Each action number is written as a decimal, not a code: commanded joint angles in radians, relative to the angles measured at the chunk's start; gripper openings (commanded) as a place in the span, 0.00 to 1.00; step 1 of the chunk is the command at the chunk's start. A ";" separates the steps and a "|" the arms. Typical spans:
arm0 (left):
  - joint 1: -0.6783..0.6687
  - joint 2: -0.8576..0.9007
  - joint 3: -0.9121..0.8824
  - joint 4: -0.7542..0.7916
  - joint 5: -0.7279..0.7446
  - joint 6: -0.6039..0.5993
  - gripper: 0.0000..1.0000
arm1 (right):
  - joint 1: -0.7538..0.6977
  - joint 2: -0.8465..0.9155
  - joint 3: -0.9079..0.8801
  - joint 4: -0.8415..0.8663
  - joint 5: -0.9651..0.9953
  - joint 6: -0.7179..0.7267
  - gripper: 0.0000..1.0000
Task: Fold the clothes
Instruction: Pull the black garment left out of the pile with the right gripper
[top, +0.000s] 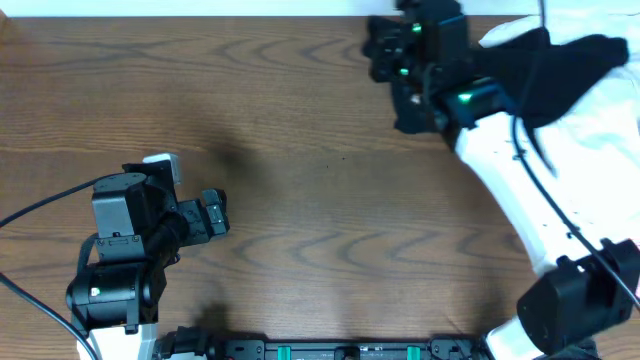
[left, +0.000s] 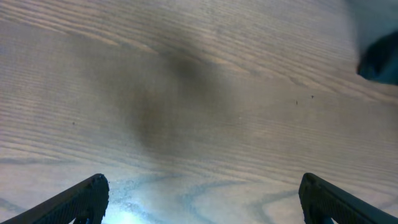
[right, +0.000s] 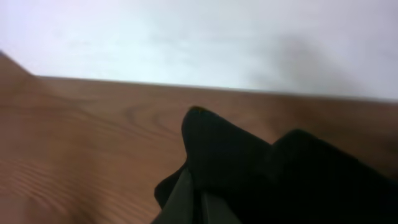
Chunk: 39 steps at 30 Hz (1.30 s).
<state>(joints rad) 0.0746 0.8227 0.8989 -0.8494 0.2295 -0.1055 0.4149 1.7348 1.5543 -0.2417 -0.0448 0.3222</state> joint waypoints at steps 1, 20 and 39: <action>-0.003 -0.002 0.022 0.001 0.002 -0.005 0.98 | 0.051 -0.013 0.020 0.093 -0.004 0.015 0.01; -0.003 0.000 0.022 0.000 0.002 -0.005 0.98 | 0.185 0.147 0.020 0.014 0.010 0.003 0.01; -0.003 0.000 0.021 0.000 0.002 -0.005 0.98 | 0.279 0.167 0.089 0.173 -0.012 -0.065 0.01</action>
<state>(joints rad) 0.0746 0.8230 0.8989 -0.8490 0.2295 -0.1055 0.6491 1.8977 1.6199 -0.0891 -0.0269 0.2768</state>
